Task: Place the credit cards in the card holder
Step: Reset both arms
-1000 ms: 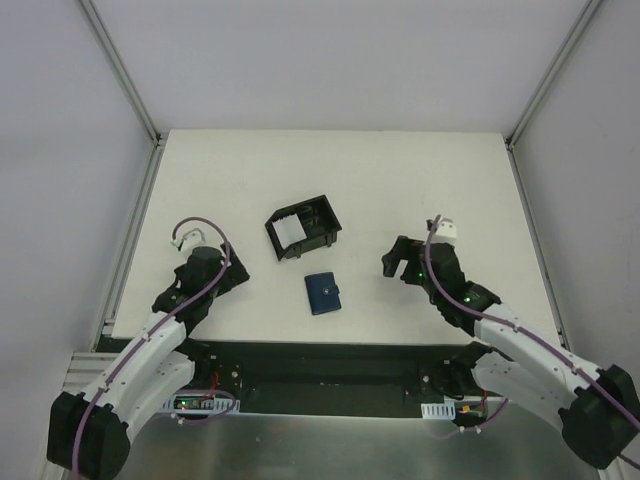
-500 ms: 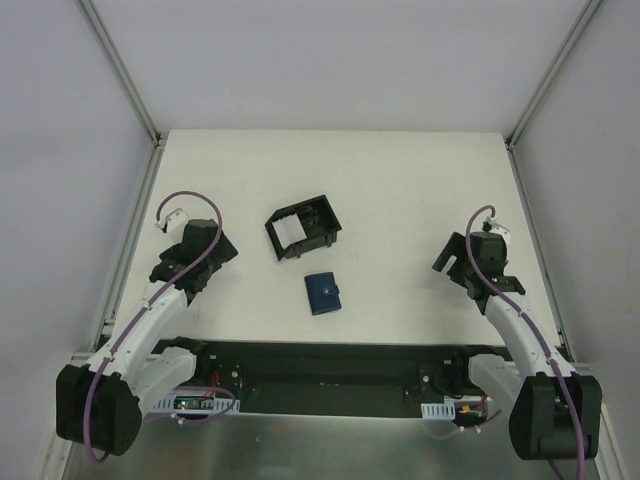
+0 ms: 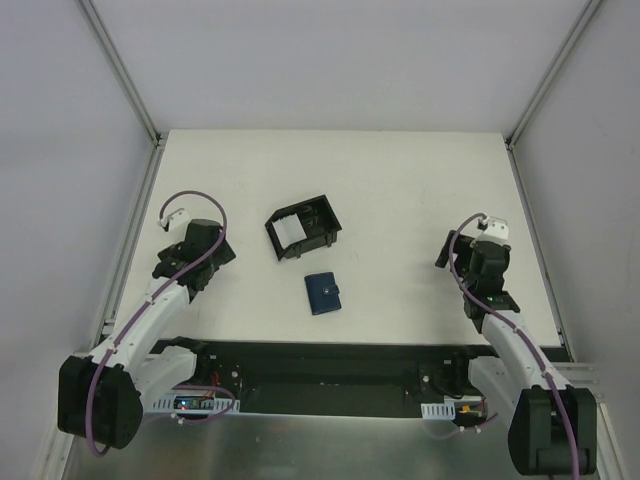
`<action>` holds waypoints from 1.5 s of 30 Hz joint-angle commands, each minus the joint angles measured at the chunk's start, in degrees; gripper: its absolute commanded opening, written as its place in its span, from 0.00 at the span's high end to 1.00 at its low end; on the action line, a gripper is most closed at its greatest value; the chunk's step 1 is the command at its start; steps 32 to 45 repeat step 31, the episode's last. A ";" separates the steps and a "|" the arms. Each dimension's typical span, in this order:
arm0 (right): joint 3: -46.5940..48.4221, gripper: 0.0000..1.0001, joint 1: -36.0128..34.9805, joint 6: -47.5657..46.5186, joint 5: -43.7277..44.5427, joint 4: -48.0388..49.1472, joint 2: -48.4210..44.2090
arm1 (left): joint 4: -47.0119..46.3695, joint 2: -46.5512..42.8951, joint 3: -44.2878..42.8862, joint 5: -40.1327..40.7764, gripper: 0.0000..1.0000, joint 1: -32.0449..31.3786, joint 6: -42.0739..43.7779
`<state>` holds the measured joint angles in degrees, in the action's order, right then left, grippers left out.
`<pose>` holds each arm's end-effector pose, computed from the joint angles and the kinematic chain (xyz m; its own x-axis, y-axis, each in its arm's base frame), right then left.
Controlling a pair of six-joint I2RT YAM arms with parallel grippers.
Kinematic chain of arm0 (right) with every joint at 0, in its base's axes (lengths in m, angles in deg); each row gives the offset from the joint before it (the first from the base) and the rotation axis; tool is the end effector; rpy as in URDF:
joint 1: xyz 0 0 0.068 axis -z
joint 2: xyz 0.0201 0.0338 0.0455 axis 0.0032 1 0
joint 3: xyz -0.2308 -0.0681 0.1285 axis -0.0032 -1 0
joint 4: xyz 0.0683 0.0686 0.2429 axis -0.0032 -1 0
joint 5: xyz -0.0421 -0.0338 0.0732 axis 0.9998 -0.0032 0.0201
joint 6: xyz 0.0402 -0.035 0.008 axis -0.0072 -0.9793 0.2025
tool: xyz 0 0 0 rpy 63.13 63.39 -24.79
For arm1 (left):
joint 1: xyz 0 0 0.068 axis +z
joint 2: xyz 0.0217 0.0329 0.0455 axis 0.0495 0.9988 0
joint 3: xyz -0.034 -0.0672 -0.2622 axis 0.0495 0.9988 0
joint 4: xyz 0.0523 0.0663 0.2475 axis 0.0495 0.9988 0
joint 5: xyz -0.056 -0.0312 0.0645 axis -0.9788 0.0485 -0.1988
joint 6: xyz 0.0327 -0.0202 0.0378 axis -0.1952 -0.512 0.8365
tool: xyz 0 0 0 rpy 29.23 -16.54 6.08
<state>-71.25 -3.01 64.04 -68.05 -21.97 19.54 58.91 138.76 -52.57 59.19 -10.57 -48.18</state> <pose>0.1891 0.0029 0.2002 -0.3736 -0.0710 -0.9249 0.0972 0.9886 -0.1151 0.1953 -0.0295 0.2256 -0.4518 -0.4541 -0.7679 -0.5116 0.8370 -0.1940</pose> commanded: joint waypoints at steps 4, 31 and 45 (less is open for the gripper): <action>-3.69 0.04 0.02 -7.41 4.06 23.46 12.03 | -11.14 -5.57 2.81 1.92 0.01 0.40 11.68; -6.15 0.04 2.92 -12.33 -2.88 50.46 27.97 | -30.84 -9.27 10.02 -2.40 0.01 0.40 20.05; -6.15 0.04 2.92 -12.33 -2.88 50.46 27.97 | -30.84 -9.27 10.02 -2.40 0.01 0.40 20.05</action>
